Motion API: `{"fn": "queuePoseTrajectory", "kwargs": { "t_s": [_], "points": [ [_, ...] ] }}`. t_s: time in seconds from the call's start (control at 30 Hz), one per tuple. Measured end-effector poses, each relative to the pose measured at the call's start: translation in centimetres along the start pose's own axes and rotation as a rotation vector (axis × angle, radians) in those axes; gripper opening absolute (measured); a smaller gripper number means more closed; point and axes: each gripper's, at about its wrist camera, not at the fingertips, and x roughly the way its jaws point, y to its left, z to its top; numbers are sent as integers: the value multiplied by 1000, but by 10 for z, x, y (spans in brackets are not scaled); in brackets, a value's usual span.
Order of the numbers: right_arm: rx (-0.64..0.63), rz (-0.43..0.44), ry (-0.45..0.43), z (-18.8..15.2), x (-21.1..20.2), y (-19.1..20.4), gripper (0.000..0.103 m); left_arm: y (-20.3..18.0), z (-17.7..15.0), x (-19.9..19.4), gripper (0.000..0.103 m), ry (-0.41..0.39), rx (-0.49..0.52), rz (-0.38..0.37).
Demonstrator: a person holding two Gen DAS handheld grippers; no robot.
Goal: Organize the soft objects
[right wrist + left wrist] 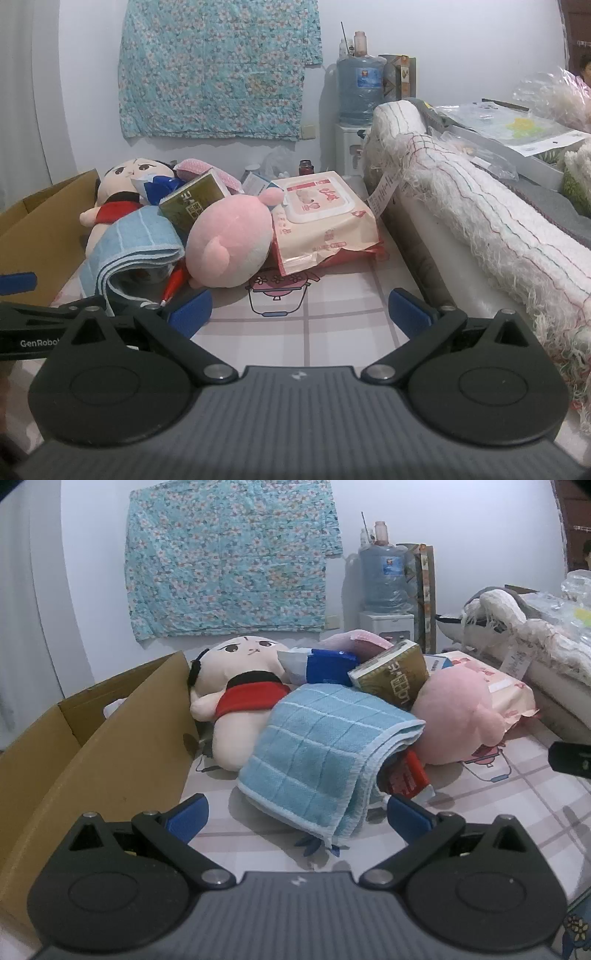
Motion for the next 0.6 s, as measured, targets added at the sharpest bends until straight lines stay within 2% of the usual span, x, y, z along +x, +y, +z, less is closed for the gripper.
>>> {"fn": "queuePoseTrajectory", "kwargs": {
  "t_s": [0.17,0.4,0.6],
  "points": [
    [6,4,-4,1,-1,-1,102,-1,0,-1,103,0,1,-6],
    [4,5,-1,1,0,-2,102,-2,1,-2,103,-12,-18,-61],
    [-4,10,0,-1,1,1,102,-2,1,-4,103,-26,-10,-52]
  ]
}}
